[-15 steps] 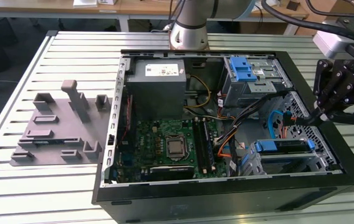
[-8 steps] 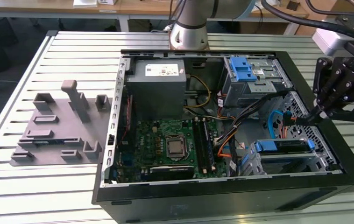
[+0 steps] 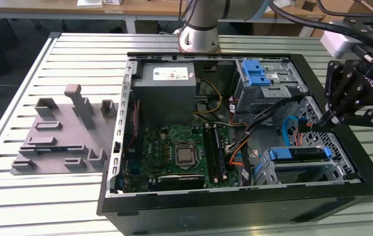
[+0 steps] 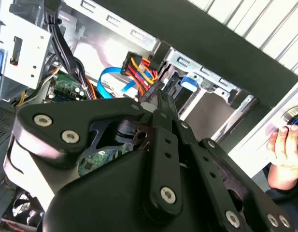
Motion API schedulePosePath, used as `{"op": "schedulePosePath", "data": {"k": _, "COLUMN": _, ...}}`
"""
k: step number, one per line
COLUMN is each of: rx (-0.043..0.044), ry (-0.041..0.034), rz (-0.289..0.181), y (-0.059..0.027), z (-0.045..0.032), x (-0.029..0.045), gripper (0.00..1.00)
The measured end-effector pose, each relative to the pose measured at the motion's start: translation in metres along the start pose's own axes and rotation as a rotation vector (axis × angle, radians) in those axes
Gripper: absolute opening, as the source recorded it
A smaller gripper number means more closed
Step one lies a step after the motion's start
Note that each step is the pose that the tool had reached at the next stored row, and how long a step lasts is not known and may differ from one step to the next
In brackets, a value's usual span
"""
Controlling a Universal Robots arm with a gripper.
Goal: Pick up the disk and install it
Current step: 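Insert the first disk wire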
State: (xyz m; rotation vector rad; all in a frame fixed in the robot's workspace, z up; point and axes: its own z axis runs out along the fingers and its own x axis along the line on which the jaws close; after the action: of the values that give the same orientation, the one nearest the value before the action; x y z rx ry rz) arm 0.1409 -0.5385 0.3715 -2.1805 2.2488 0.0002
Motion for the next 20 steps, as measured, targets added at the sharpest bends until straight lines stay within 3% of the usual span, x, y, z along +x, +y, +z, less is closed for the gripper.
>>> {"op": "schedulePosePath", "data": {"k": 4, "rx": 0.0024, "ry": 0.0020, "rz": 0.000, "y": 0.0001, "z": 0.0006, "x": -0.0013, "gripper": 0.11}}
{"op": "schedulePosePath", "data": {"k": 6, "rx": 0.0004, "ry": 0.0111, "rz": 0.001, "y": -0.0006, "z": 0.0013, "x": -0.0026, "gripper": 0.11}}
{"op": "schedulePosePath", "data": {"k": 11, "rx": -0.0056, "ry": 0.0147, "rz": 0.034, "y": -0.0005, "z": 0.0029, "x": -0.0044, "gripper": 0.11}}
{"op": "schedulePosePath", "data": {"k": 13, "rx": -0.0076, "ry": 0.0151, "rz": 0.058, "y": -0.0005, "z": 0.0033, "x": -0.0046, "gripper": 0.23}}
{"op": "schedulePosePath", "data": {"k": 14, "rx": -0.0090, "ry": 0.0153, "rz": 0.071, "y": -0.0005, "z": 0.0036, "x": -0.0047, "gripper": 0.23}}
{"op": "schedulePosePath", "data": {"k": 17, "rx": -0.0170, "ry": 0.0160, "rz": 0.108, "y": -0.0006, "z": 0.0051, "x": -0.0050, "gripper": 0.30}}
{"op": "schedulePosePath", "data": {"k": 20, "rx": -0.0334, "ry": 0.0175, "rz": 0.137, "y": -0.0005, "z": 0.0076, "x": -0.0062, "gripper": 0.30}}
